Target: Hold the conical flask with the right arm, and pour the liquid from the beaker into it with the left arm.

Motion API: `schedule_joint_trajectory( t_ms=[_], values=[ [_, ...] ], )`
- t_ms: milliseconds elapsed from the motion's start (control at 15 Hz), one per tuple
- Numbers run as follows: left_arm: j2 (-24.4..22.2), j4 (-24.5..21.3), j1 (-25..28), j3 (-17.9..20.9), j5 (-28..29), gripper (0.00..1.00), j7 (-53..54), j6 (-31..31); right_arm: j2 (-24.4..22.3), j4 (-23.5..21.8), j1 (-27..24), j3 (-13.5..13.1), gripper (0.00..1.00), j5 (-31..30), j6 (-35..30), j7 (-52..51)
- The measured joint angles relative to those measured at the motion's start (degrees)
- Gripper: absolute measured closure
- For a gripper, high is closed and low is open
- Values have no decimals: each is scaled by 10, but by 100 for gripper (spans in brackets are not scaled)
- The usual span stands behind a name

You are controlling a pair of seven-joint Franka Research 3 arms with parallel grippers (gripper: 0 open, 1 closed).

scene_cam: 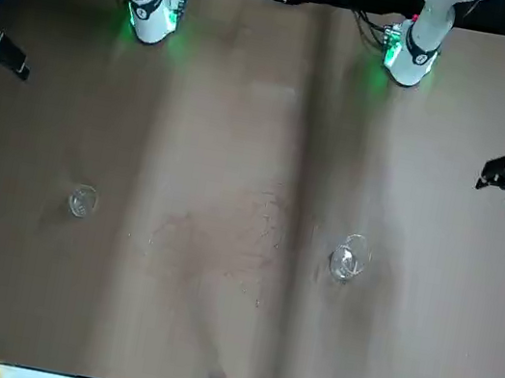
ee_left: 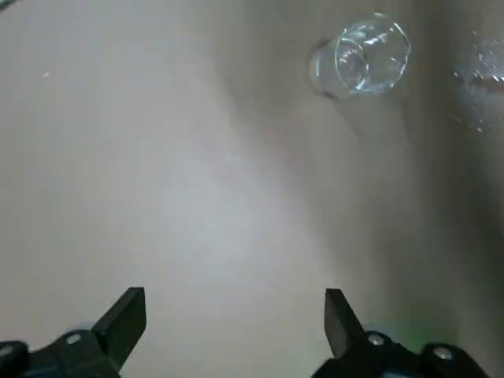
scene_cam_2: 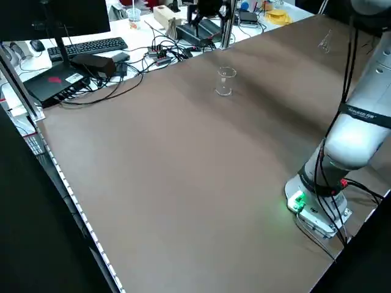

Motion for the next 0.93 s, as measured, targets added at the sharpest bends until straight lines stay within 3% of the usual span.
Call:
schedule_joint_trajectory(
  t_ms=[467,933],
  values=[
    [103,28,60,0,-47,0,168,71,0,-4,14,9,0,1,-8,0],
    [215,32,152,1,-234,0,479,111,4,-13,58,10,0,2,-18,0]
  ],
)
